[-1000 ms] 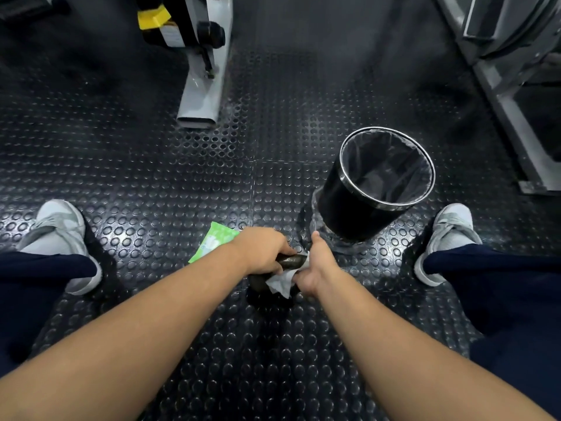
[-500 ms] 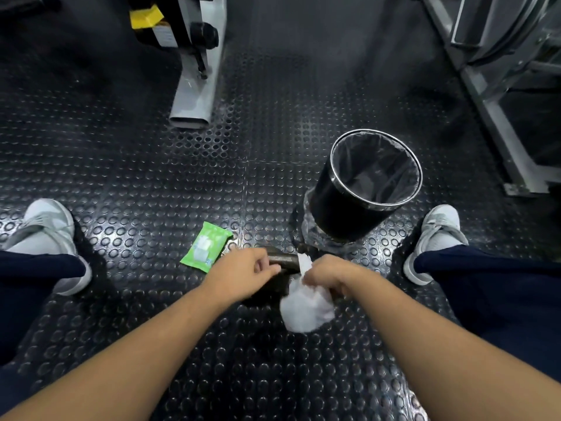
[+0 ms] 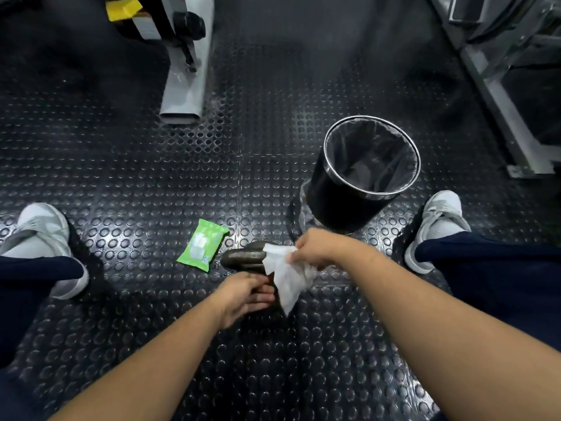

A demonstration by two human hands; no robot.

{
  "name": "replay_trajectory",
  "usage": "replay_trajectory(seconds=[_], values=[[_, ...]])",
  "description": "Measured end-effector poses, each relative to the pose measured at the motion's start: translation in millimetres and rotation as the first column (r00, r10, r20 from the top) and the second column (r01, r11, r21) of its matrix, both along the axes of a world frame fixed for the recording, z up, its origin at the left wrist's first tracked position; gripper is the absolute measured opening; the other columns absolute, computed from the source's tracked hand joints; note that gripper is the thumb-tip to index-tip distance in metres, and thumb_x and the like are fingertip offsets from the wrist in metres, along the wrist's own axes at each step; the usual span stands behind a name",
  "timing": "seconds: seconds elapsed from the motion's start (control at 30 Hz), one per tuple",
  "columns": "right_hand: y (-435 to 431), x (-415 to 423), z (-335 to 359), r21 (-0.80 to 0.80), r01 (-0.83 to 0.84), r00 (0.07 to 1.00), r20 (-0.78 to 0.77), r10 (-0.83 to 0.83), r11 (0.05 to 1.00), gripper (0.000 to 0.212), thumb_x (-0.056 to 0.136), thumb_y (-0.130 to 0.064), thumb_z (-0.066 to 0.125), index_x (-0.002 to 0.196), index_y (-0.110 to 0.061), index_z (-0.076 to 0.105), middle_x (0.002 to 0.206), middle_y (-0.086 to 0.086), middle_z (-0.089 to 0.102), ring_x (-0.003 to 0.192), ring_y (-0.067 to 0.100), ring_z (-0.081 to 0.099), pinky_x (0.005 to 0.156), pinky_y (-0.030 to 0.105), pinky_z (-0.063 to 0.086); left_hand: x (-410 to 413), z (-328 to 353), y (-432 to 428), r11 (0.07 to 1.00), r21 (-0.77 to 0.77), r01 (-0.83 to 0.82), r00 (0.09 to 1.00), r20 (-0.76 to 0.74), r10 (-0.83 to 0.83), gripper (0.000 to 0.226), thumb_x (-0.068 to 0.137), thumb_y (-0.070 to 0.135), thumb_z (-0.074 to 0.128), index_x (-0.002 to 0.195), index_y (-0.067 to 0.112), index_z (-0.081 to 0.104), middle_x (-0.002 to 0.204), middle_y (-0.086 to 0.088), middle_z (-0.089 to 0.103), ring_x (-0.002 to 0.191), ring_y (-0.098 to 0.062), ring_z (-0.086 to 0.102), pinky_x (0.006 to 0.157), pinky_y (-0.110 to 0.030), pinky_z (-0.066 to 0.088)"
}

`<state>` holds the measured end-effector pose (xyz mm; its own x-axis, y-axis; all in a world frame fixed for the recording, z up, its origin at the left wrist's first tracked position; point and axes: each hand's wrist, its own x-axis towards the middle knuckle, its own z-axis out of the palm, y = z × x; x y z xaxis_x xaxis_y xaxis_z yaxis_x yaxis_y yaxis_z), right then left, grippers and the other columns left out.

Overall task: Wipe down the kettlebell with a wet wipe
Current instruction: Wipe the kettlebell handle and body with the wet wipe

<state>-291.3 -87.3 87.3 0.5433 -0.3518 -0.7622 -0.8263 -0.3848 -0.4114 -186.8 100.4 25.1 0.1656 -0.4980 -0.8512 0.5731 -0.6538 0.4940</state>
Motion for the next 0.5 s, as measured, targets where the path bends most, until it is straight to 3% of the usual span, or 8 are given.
replay_trajectory(seconds=[0.1,0.17,0.23,0.3,0.43,0.5], values=[[-5,7,2,-0.001,-0.046,0.998,0.052,0.046,0.999,0.020,0.098,-0.028,0.068,0.092,-0.010,0.074,0.076,0.002,0.073,0.061,0.014,0.061,0.058,0.026,0.053,4,-2,3,0.997,-0.059,-0.039,0.993,-0.113,0.032,0.028,0.103,0.012,0.051,0.129,0.007,0.061,0.119,-0.009,0.075,0.114,-0.027,0.071,0.103,-0.048,0.053],[4,6,-4,0.152,-0.034,0.999,0.005,0.033,0.988,0.018,0.096,-0.024,0.071,0.095,-0.006,0.075,0.086,0.011,0.076,0.070,0.018,0.064,0.075,0.036,0.060,-3,0,0,0.984,-0.157,0.082,0.982,-0.155,-0.106,0.040,0.092,0.016,0.064,0.132,0.012,0.063,0.126,-0.004,0.071,0.122,-0.023,0.066,0.111,-0.045,0.044],[12,0,-13,0.326,0.067,0.997,-0.046,-0.054,0.943,0.020,0.096,-0.017,0.067,0.100,0.001,0.074,0.092,0.020,0.073,0.079,0.024,0.065,0.085,0.048,0.059,-12,-4,-4,0.979,-0.168,0.116,0.987,-0.095,-0.133,0.046,0.087,0.018,0.076,0.131,0.012,0.063,0.123,-0.004,0.074,0.118,-0.021,0.066,0.104,-0.040,0.045],[13,-4,-15,0.405,0.161,0.987,-0.063,-0.148,0.900,0.015,0.094,-0.014,0.066,0.096,-0.002,0.075,0.087,0.015,0.071,0.077,0.025,0.065,0.078,0.042,0.055,-17,-8,-6,0.991,-0.122,0.049,0.999,-0.001,-0.050,0.041,0.091,0.017,0.076,0.130,0.011,0.064,0.117,-0.004,0.077,0.113,-0.022,0.070,0.098,-0.038,0.054],[-6,-2,4,0.258,0.222,0.972,0.021,-0.235,0.940,0.031,0.102,-0.025,0.062,0.100,0.002,0.077,0.093,0.014,0.080,0.079,0.022,0.073,0.062,0.029,0.049,-13,-12,-4,0.992,-0.016,-0.126,0.986,0.108,0.127,0.024,0.098,0.007,0.067,0.120,0.004,0.062,0.101,-0.011,0.079,0.086,-0.024,0.076,0.070,-0.034,0.064],[-18,1,18,0.178,0.223,0.968,0.079,-0.240,0.958,0.035,0.105,-0.029,0.059,0.098,0.000,0.077,0.094,0.011,0.080,0.080,0.018,0.074,0.059,0.026,0.047,-10,-14,-3,0.978,0.047,-0.202,0.972,0.130,0.195,0.018,0.098,0.004,0.064,0.116,0.004,0.062,0.096,-0.014,0.078,0.081,-0.027,0.077,0.068,-0.036,0.065]])
